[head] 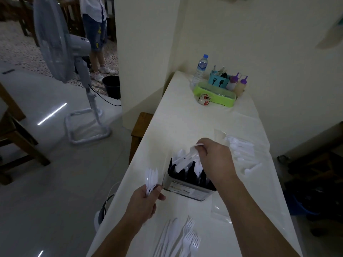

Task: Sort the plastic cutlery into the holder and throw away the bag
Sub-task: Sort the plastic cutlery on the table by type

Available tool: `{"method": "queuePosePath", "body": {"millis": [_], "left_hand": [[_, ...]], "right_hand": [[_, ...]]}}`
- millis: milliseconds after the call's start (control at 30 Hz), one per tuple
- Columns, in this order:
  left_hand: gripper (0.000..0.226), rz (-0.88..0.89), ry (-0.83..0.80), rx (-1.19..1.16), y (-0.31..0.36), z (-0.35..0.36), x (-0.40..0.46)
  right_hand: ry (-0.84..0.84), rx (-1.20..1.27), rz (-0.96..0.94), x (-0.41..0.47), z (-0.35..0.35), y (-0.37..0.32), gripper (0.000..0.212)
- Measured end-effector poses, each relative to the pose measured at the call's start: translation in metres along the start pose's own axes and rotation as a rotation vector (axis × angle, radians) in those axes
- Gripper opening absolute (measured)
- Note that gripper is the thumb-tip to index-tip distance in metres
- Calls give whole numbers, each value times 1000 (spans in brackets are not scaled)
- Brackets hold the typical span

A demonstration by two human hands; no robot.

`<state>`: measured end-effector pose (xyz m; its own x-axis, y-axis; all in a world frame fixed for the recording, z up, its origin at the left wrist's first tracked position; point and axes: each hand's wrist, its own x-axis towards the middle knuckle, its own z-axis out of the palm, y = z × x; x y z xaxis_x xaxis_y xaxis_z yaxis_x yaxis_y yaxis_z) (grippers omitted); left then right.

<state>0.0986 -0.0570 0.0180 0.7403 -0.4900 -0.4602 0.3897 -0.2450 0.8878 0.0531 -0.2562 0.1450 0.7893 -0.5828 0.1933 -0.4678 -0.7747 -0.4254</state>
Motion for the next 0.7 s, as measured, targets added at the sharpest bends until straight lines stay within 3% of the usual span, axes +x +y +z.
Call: {"method": "queuePosePath", "body": {"millis": [133, 433, 700], "left_hand": [[20, -5, -1, -10, 1, -1, -1], [24, 23, 0, 24, -3, -7, 5], [22, 44, 7, 28, 2, 1, 4]], "right_hand": [[-24, 39, 35, 3, 3, -1, 19], [-146, -169, -14, -5, 33, 6, 21], [-329, -208, -5, -8, 77, -1, 22]]}}
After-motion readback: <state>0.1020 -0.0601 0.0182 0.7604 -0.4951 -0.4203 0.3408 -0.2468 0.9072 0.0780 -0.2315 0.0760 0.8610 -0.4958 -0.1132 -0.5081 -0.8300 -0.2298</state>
